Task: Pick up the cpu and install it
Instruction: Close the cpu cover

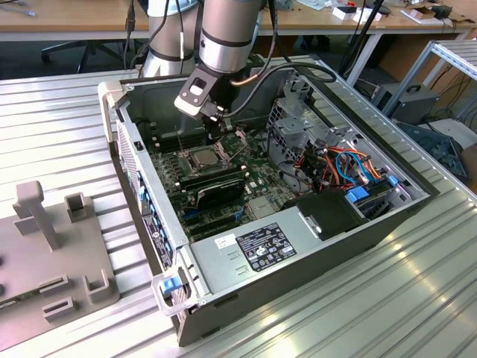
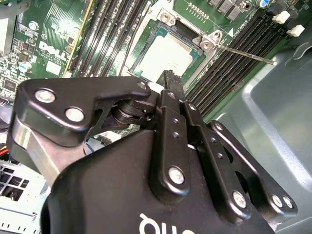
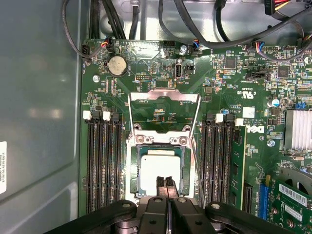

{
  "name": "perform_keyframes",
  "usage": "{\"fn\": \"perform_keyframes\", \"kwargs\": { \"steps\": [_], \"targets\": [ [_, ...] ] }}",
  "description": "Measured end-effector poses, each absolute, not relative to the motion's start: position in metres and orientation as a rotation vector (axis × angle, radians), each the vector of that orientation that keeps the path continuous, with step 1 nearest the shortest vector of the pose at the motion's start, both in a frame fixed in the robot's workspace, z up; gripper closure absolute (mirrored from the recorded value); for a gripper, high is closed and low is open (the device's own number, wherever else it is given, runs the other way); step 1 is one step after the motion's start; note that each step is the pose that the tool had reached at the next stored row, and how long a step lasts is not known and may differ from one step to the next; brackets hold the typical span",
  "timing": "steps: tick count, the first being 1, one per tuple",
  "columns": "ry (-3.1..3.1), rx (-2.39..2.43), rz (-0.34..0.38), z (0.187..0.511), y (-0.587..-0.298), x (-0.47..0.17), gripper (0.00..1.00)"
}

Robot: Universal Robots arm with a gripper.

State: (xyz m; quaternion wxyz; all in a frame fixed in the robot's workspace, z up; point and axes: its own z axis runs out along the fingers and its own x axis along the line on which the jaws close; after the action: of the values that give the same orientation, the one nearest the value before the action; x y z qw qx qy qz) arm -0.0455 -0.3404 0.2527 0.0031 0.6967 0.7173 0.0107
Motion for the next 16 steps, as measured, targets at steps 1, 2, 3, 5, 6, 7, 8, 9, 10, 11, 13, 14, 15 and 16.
{"fn": "perform_keyframes", "kwargs": {
  "steps": [1,2,3,5,6,7,8,9,10,11,13,14,15,16],
  "targets": [
    [2.249,2.184,0.034,0.2527,-0.3404,-0.0455,0.89],
    [2.249,2.184,0.034,0.2528,-0.3404,-0.0455,0.89],
    [2.249,2.184,0.034,0.253,-0.3404,-0.0455,0.89],
    [2.249,2.185,0.034,0.2532,-0.3404,-0.0455,0.89],
    [2.249,2.184,0.033,0.2535,-0.3405,-0.0455,0.89],
    [2.249,2.184,0.033,0.2541,-0.3405,-0.0455,0.89],
    [2.249,2.184,0.033,0.2545,-0.3405,-0.0455,0.89],
    [2.249,2.184,0.033,0.2558,-0.3405,-0.0455,0.89],
    [2.249,2.184,0.033,0.2574,-0.3404,-0.0455,0.89],
    [2.249,2.184,0.034,0.2585,-0.3404,-0.0455,0.89],
    [2.249,2.184,0.033,0.2601,-0.3404,-0.0455,0.89],
    [2.249,2.185,0.034,0.2601,-0.3404,-0.0455,0.89],
    [2.249,2.185,0.034,0.2601,-0.3404,-0.0455,0.89],
    [2.249,2.185,0.034,0.2601,-0.3404,-0.0455,0.89]
  ]
}}
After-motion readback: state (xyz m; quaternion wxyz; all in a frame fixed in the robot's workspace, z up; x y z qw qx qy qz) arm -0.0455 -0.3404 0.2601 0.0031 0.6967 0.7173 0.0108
